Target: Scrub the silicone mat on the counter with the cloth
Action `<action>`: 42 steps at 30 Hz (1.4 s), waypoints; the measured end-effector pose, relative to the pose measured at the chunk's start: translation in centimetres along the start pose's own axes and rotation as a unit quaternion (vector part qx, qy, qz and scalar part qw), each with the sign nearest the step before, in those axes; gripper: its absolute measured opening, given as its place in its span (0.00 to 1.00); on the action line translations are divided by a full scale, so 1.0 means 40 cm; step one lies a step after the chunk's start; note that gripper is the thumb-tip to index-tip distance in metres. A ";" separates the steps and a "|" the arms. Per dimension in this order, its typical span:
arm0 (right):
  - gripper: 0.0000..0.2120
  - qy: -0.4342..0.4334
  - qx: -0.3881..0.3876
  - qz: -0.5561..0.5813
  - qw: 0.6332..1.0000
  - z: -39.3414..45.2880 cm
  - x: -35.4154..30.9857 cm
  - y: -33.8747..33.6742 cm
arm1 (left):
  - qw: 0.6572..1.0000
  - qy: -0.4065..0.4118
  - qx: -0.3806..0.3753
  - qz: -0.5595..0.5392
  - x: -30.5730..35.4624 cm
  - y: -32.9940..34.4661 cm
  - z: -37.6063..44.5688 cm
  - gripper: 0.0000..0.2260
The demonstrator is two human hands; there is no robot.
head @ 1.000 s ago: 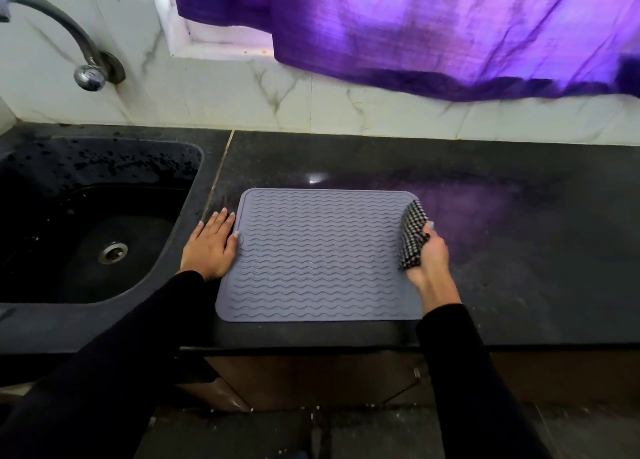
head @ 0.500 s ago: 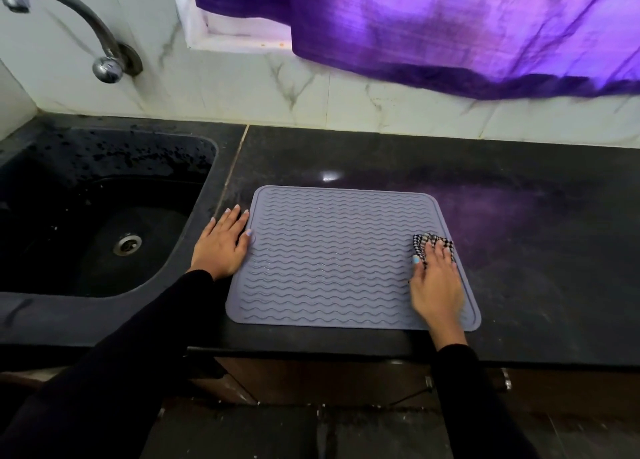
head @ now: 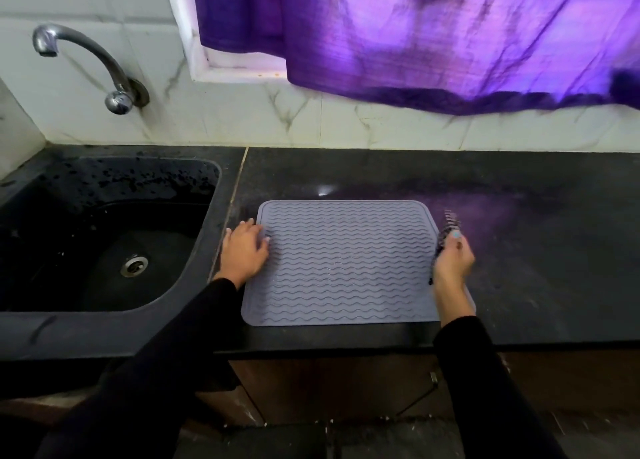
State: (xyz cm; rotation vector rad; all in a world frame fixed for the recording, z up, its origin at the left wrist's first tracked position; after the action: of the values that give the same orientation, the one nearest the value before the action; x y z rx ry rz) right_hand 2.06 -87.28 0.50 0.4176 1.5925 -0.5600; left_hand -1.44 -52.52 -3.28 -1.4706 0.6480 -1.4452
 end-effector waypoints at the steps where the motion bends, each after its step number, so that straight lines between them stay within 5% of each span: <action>1: 0.18 -0.061 -0.024 -0.083 0.994 -0.032 -0.002 0.021 | 0.998 0.036 0.035 -0.027 0.028 0.001 -0.015 0.16; 3: 0.19 -0.156 -0.106 -0.195 0.963 -0.086 0.023 0.074 | 0.991 0.096 0.026 -0.095 0.083 0.026 -0.043 0.12; 5: 0.21 -0.230 -0.195 -0.333 0.894 -0.123 0.067 0.115 | 0.980 0.117 -0.049 -0.153 0.130 0.061 -0.070 0.08; 7: 0.22 -0.299 -0.215 -0.462 0.807 -0.132 0.116 0.135 | 0.973 0.119 -0.101 -0.168 0.156 0.090 -0.087 0.06; 8: 0.22 -0.304 -0.210 -0.480 0.796 -0.133 0.124 0.137 | 0.974 0.122 -0.108 -0.155 0.160 0.103 -0.091 0.07; 24: 0.23 -0.286 -0.194 -0.487 0.802 -0.136 0.120 0.137 | 0.982 0.123 -0.101 -0.097 0.194 0.100 -0.095 0.07; 31: 0.23 -0.285 -0.202 -0.482 0.804 -0.136 0.118 0.132 | 0.967 0.231 -0.105 -0.002 0.210 0.087 -0.086 0.05; 37: 0.22 -0.288 -0.206 -0.476 0.805 -0.139 0.113 0.128 | 0.926 0.364 -0.025 0.096 0.216 0.109 -0.096 0.08; 42: 0.22 -0.288 -0.202 -0.478 0.805 -0.141 0.110 0.128 | 0.900 0.399 0.045 0.172 0.226 0.112 -0.109 0.15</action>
State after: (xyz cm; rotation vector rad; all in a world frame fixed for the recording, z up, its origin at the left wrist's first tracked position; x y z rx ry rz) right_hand -0.03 -80.10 -4.17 -0.8852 1.1729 -0.9520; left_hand -3.07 -63.38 -3.66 -0.5889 1.2439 -1.7370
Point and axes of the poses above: each hand's wrist, its own z-axis towards the middle knuckle, its own y-axis out of the palm, x = y × z, the point moved 2 cm from there along z, towards the middle knuckle, and after that the axes turned 1 degree about z, right-handed, at the moved point
